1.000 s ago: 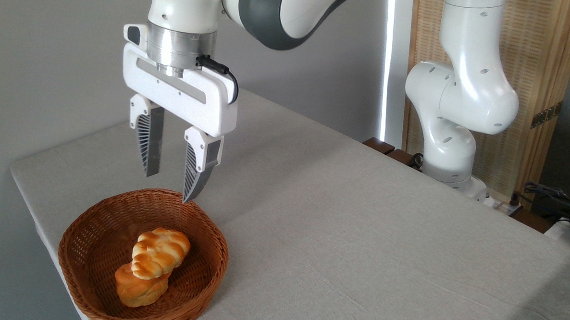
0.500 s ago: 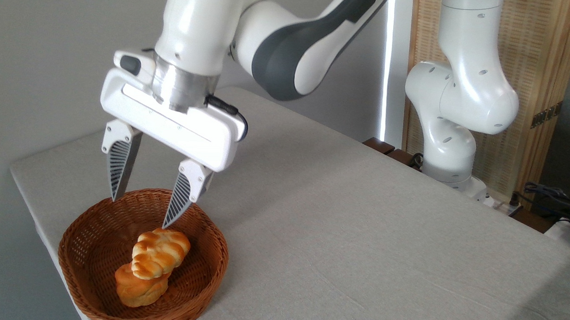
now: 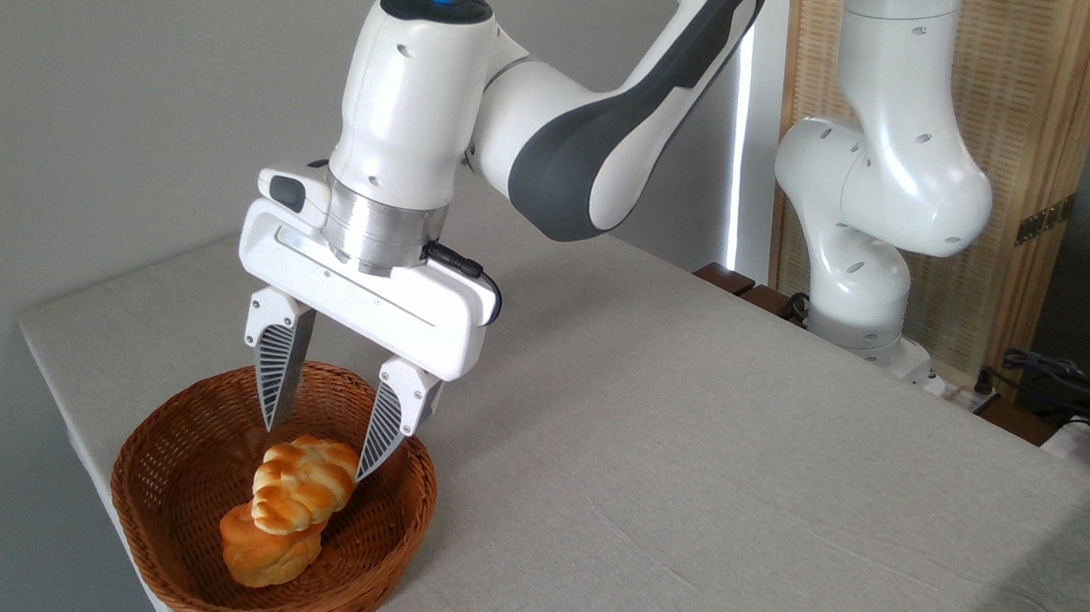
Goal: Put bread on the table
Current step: 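Lower the open gripper around the braided roll in the basket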
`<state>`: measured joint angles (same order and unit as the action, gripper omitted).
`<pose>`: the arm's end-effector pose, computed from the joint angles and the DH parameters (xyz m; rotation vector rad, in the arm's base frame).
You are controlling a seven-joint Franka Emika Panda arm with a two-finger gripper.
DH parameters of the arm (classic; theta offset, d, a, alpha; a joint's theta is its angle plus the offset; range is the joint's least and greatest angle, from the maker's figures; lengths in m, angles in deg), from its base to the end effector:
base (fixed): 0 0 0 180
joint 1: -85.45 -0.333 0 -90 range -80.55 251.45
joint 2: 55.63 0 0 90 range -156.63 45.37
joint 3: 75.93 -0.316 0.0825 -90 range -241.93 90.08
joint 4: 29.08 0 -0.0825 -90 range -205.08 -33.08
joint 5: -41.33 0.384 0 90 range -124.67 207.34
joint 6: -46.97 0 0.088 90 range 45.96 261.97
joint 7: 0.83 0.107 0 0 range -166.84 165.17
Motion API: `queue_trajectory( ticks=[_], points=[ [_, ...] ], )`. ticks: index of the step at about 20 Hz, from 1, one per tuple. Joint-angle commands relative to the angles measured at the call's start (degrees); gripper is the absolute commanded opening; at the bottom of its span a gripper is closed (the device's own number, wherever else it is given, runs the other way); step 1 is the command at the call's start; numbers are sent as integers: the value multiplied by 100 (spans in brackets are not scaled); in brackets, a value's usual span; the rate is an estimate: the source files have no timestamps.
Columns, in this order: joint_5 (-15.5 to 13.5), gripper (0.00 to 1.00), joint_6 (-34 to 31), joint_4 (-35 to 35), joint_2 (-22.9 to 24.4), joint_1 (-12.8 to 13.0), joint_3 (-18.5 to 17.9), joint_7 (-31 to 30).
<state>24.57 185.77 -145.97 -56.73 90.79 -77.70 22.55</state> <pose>0.5855 -0.0378 0.4714 2.8909 -0.4147 0.5846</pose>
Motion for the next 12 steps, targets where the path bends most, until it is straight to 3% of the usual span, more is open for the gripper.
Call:
queue_trajectory(
  ticks=[1,12],
  points=[
    [-3,100,217,-168,74,29,-51,193],
    [-3,100,718,-159,-242,99,28,193]
  ],
)
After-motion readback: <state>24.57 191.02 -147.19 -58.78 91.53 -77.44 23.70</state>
